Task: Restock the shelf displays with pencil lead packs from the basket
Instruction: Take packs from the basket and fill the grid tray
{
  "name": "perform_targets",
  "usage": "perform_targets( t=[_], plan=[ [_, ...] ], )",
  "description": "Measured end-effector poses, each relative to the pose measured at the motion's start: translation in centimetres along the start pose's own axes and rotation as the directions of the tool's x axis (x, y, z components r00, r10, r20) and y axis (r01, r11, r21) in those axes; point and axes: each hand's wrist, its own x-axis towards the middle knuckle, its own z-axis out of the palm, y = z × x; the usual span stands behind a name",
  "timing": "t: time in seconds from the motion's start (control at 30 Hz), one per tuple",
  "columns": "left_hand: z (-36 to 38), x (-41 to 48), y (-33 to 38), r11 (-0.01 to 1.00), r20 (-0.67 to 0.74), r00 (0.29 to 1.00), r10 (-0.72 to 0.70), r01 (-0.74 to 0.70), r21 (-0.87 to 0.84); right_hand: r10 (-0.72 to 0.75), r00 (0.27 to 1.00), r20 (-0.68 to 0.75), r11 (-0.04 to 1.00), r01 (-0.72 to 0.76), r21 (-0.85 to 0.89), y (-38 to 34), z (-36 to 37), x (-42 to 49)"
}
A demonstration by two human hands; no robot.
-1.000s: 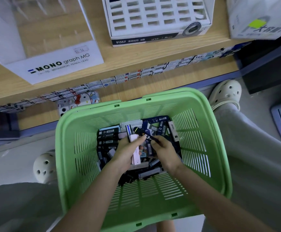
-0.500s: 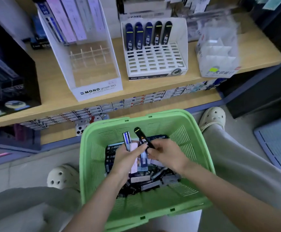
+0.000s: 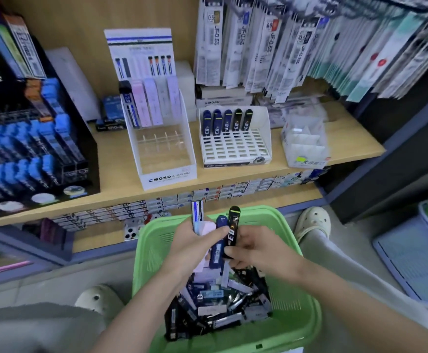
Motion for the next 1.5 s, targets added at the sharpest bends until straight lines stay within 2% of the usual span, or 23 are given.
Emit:
perform_targets(
  t=[0.07,0.13,0.2,0.27,0.37,0.6,0.7,0.77,0.83,0.93,1.0,1.07,1.2,1.5],
  plan=[
    [-0.1,-0.3,1.1,0.999,0.023,0.999,0.038,-0.039,0.025,-0.032,0.999,-0.002,0.997,0.032,-0.070,-0.6,-0.5,-0.3],
    [-0.2,-0.5,2.1,0.996,0.015,0.997,0.078,-0.079,0.036,-0.109,0.989,-0.101,0.978,0.088,-0.190,-1.3,-1.2,-0.5],
    [-0.3,-0.4,3.3,0.987,0.024,0.991,0.131,-0.133,0.091,-0.189,0.949,-0.254,0.973,0.147,-0.176,-2.8,-2.1,-0.6],
    [-0.5,-0.4,4.4,0.969,0.060,0.982,0.181,-0.188,0.158,-0.255,0.904,-0.344,0.966,0.219,-0.140,-4.6,-3.0,-0.7],
    [-0.8,0.0,6.0,0.954,0.100,0.970,0.220,-0.235,0.183,-0.308,0.889,-0.338,0.948,0.258,-0.185,-6.7,-4.5,-0.4],
    [-1.6,3.1,9.8,0.936,0.137,0.954,0.266,-0.290,0.200,-0.245,0.929,-0.278,0.967,0.256,0.004,-9.9,-7.2,1.9],
    [-1.6,4.3,10.9,0.929,0.195,0.940,0.279,-0.315,0.192,-0.251,0.939,-0.234,0.968,0.249,-0.040,-11.0,-8.5,3.1],
    [-1.4,5.1,11.4,0.940,0.167,0.944,0.286,-0.310,0.142,-0.268,0.931,-0.248,0.963,0.255,-0.083,-11.6,-9.4,4.0],
    [-1.3,6.2,11.7,0.956,0.091,0.959,0.269,-0.277,0.093,-0.273,0.894,-0.356,0.962,0.257,-0.091,-11.9,-10.8,5.1],
    [-1.4,7.8,11.8,0.966,0.019,0.969,0.247,-0.248,0.074,-0.312,0.757,-0.575,0.950,0.228,-0.215,-11.4,-13.7,7.5],
    [-1.4,8.4,12.0,0.970,-0.001,0.971,0.238,-0.237,0.043,-0.353,0.686,-0.636,0.926,0.159,-0.342,-10.7,-15.4,9.3],
    [-1.3,8.9,12.2,0.971,-0.003,0.971,0.238,-0.238,0.005,-0.376,0.664,-0.647,0.905,0.113,-0.410,-9.9,-16.3,11.3],
    [-1.0,9.9,12.3,0.974,-0.017,0.975,0.223,-0.223,-0.043,-0.379,0.662,-0.647,0.884,0.051,-0.465,-8.6,-17.0,14.7],
    [-0.5,11.2,12.0,0.976,-0.042,0.978,0.204,-0.206,-0.066,-0.361,0.745,-0.562,0.854,0.022,-0.520,-8.3,-17.9,17.4]
  ],
)
